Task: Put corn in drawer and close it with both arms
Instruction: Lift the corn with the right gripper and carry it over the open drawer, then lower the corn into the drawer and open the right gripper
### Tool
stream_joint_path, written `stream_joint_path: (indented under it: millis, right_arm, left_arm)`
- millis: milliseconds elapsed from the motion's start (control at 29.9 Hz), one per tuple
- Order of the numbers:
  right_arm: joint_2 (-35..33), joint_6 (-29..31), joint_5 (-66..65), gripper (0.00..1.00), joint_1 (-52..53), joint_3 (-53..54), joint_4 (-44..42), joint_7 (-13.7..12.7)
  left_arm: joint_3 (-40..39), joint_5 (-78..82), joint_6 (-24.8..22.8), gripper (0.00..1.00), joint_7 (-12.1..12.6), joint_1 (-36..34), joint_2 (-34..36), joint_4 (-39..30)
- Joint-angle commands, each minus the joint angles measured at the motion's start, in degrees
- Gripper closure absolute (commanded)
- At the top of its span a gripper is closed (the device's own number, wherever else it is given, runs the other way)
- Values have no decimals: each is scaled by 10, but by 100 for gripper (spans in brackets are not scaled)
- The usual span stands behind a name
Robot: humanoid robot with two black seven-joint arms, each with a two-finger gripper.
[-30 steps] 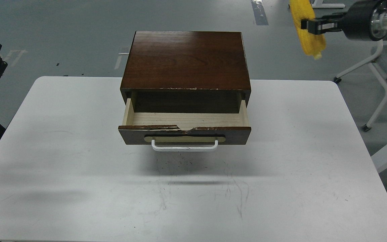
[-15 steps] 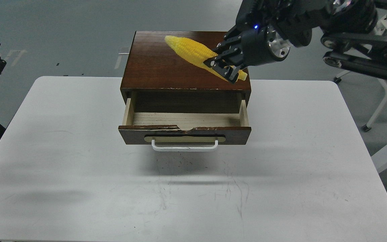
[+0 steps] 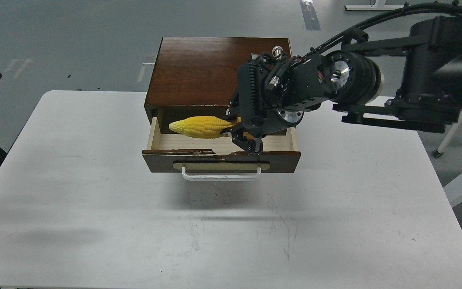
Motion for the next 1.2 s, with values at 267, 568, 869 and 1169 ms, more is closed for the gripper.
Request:
stream_joint_path:
  millis: [267, 568, 869, 1169]
  right_arm:
    - [11, -1, 1, 59, -14, 2, -32, -1]
    - [11, -2, 5, 53, -27, 3, -39, -1]
    - [5, -7, 58, 40, -19, 31, -51, 3]
    - [4, -5, 94, 35, -13, 36, -52, 4]
  left_arm:
    - [-1, 0, 0, 2, 0, -3, 4, 0]
    - [-1, 1, 0, 2, -1, -3, 5, 0]
    - [-2, -1, 0, 2, -1, -4, 12, 0]
    - [-1, -1, 0, 2, -1, -4, 17, 0]
